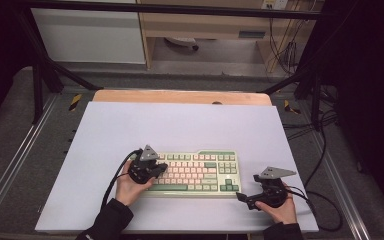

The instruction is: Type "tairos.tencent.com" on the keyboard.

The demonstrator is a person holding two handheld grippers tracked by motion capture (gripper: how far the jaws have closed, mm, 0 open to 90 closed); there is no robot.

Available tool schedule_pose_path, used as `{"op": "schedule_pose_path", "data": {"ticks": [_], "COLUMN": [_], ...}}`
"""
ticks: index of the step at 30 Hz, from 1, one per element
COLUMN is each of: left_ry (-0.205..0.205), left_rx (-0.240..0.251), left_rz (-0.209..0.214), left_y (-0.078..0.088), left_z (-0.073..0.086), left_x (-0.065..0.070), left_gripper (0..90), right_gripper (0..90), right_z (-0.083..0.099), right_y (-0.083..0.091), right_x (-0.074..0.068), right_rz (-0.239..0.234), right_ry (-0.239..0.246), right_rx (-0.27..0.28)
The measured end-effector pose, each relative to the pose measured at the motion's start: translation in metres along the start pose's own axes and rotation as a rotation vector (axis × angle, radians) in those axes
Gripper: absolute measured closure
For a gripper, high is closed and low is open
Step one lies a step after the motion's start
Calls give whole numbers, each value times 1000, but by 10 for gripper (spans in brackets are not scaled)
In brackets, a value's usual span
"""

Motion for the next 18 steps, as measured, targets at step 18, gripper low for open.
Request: {"op": "schedule_pose_path", "data": {"ticks": [18], "left_ry": [-15], "left_rx": [7], "left_rz": [8], "left_y": [8], "left_z": [4], "left_x": [1], "left_gripper": [899], "right_gripper": [10], "right_z": [0], "right_y": [0], "right_x": [-1], "right_rz": [-2], "right_ry": [-1], "right_rx": [1]}}
Point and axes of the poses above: each handheld gripper's, and its own axes: y roughly backward along the jaws, z roughly out of its underside, x roughly to its right, the point moved 3 cm from there along -y, roughly forward along the jaws, and after that the axes turned 2 degrees about y, right-handed, at the moved point
